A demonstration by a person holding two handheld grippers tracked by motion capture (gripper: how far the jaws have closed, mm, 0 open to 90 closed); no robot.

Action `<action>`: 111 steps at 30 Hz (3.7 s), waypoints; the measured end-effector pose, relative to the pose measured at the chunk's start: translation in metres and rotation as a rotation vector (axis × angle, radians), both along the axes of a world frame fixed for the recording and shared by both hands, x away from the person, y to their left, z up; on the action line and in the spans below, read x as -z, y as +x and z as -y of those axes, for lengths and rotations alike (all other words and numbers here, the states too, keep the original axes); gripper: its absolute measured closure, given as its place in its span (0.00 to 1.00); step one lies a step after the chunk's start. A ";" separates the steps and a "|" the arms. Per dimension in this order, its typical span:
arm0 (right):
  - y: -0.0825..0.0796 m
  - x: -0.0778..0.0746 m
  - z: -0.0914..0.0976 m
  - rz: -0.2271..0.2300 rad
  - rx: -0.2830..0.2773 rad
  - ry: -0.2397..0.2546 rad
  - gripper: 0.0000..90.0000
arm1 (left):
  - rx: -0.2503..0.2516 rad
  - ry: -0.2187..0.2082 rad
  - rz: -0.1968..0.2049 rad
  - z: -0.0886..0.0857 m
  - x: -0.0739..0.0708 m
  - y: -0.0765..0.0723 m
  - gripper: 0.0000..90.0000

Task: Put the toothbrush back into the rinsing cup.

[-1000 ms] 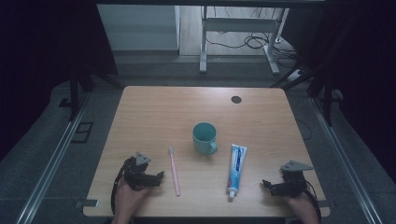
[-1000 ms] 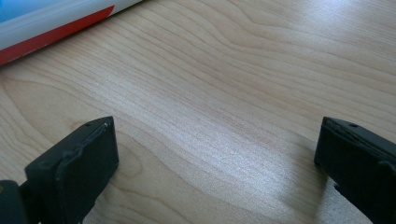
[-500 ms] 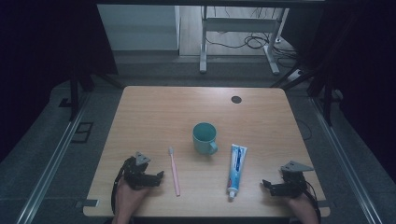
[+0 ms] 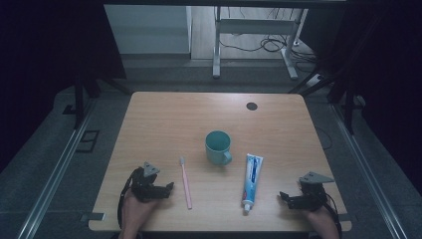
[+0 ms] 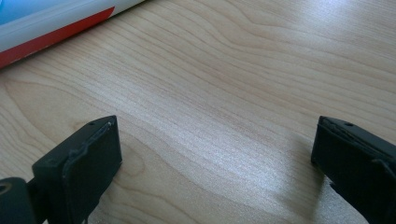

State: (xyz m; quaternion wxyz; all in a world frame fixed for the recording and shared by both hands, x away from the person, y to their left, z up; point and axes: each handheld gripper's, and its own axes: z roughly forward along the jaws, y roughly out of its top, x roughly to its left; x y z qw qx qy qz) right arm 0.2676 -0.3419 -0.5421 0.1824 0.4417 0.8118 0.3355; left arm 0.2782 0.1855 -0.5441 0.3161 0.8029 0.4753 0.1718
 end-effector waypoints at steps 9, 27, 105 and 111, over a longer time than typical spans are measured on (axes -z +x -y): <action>0.000 0.000 0.000 0.000 0.000 0.000 0.02 | 0.018 -0.005 -0.003 0.001 -0.004 -0.002 0.19; 0.000 0.000 0.000 0.000 0.000 0.000 0.02 | 0.089 -0.055 -0.002 0.017 -0.023 -0.009 0.70; 0.000 0.000 0.000 0.000 0.001 0.001 0.02 | 0.197 -0.033 -0.127 0.041 -0.017 -0.027 0.98; 0.000 0.000 0.000 0.000 0.001 0.000 0.02 | 0.189 -0.046 -0.130 0.037 -0.017 -0.026 0.96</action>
